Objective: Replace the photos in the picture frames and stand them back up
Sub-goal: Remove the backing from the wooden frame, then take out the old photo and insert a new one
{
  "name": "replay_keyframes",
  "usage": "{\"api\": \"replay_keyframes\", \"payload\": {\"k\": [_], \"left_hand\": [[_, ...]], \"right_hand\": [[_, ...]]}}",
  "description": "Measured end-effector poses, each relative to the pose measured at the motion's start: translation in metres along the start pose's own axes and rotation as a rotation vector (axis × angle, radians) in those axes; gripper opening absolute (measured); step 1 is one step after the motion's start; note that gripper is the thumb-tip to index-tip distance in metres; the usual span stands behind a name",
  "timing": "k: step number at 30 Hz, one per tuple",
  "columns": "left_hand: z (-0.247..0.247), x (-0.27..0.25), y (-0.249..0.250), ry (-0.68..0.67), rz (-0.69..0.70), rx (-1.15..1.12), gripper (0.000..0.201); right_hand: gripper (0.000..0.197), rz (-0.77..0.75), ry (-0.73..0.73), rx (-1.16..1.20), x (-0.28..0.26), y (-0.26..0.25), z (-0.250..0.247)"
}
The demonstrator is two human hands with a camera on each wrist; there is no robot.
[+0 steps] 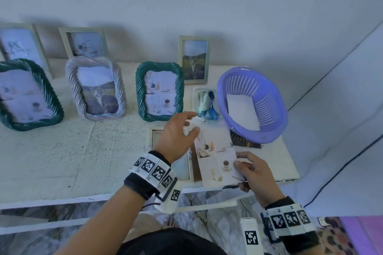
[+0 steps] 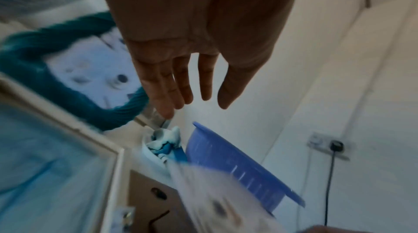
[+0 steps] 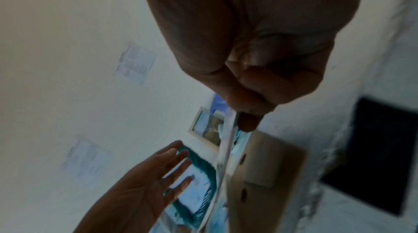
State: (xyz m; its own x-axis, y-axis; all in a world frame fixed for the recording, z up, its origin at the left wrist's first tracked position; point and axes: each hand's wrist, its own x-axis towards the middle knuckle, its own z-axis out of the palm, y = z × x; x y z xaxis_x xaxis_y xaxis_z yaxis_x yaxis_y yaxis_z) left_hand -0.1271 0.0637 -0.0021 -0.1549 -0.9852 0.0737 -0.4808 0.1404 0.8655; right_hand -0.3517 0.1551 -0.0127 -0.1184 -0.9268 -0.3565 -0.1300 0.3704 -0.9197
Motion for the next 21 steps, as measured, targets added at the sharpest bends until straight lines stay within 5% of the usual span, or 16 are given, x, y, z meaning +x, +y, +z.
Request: {"api": "replay_keyframes", "payload": {"k": [8, 13, 21], "left_hand": [[0.053, 0.056, 0.029, -0.369, 0.237, 0.498, 0.052], [0.064, 0.070, 0.033, -0.272, 0.301, 0.564, 0.034], [0.060, 0.082, 0.034, -0.242, 0.333, 0.464, 0.033]], "right_hand": [[0.010, 0.162, 0.154, -0.020, -0.007, 0.030, -0.051], [0.015, 0.145, 0.191, -0.130, 0.000, 0.037, -0.068], [0.009, 0.045, 0.333, -0.437, 0.045, 0.016, -0.073]]}}
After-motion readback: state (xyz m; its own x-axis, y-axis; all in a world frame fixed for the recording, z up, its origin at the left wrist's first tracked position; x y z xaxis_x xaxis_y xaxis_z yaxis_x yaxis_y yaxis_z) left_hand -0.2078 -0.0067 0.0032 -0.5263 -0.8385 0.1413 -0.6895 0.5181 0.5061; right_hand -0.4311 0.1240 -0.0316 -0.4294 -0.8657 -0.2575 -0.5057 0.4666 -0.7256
